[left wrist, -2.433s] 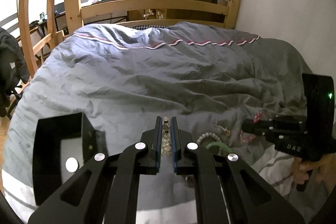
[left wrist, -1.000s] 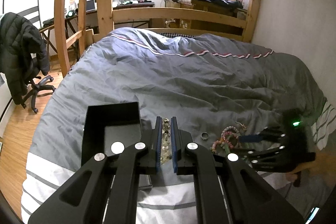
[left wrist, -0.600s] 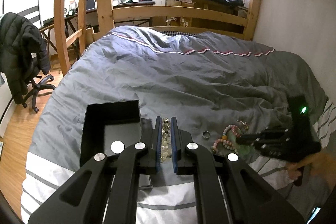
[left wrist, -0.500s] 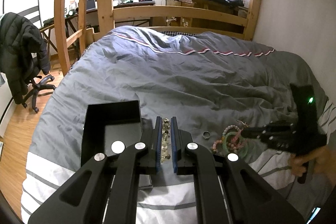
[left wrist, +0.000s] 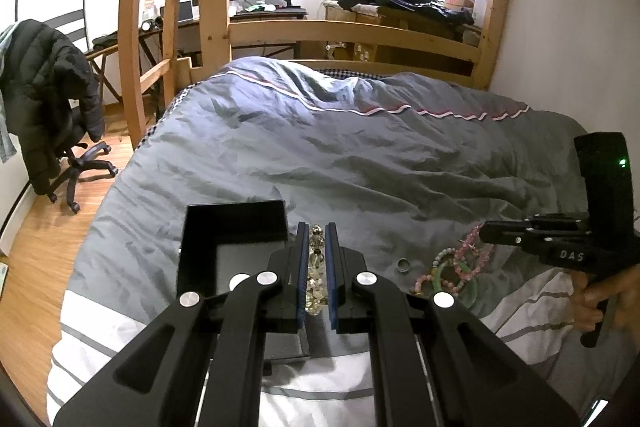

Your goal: Organize jewelry

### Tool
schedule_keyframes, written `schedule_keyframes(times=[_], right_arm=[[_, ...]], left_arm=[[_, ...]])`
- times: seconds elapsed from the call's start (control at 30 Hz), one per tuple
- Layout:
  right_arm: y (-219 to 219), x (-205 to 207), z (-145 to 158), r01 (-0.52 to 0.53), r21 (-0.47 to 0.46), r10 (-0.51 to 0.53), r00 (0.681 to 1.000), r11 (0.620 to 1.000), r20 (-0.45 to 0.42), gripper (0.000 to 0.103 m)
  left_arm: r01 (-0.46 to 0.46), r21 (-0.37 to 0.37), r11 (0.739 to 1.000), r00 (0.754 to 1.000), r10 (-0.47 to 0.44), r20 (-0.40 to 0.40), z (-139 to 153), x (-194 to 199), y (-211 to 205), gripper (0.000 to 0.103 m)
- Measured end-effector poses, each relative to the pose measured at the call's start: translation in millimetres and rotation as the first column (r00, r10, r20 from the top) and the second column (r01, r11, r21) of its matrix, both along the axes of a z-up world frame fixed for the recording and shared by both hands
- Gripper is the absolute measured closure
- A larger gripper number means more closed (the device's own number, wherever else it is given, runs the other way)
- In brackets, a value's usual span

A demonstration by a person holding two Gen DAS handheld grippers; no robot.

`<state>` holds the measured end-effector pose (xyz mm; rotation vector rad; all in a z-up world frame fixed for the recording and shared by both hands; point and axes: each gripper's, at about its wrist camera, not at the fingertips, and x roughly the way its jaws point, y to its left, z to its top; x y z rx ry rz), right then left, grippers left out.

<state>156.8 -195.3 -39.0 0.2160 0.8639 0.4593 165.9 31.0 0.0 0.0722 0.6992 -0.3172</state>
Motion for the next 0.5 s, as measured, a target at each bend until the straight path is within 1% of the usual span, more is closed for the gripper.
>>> schedule_keyframes(times=[0.1,0.3,0.5], right_arm=[[8,2,9,-0.01,0.0,0.01,1.0,1.0,0.013,0.094],[26,9,18,-0.031,-0.014,0.031,0.999,0.999,0.027,0.094],[57,20,24,-0.065,-0.029,0.066,0.997,0.997,0.034,0.094]], left_arm=[[-0.014,0.01,1.0,1.0,0.014,0.001,0,1,4,0.095],[-0.039,0.016,0.999,0.999,0.039,-0.002,2,4,15,0.095],[-0.073,0.021,0.997,0.997,0.073,-0.012,2,10,35,0.095]])
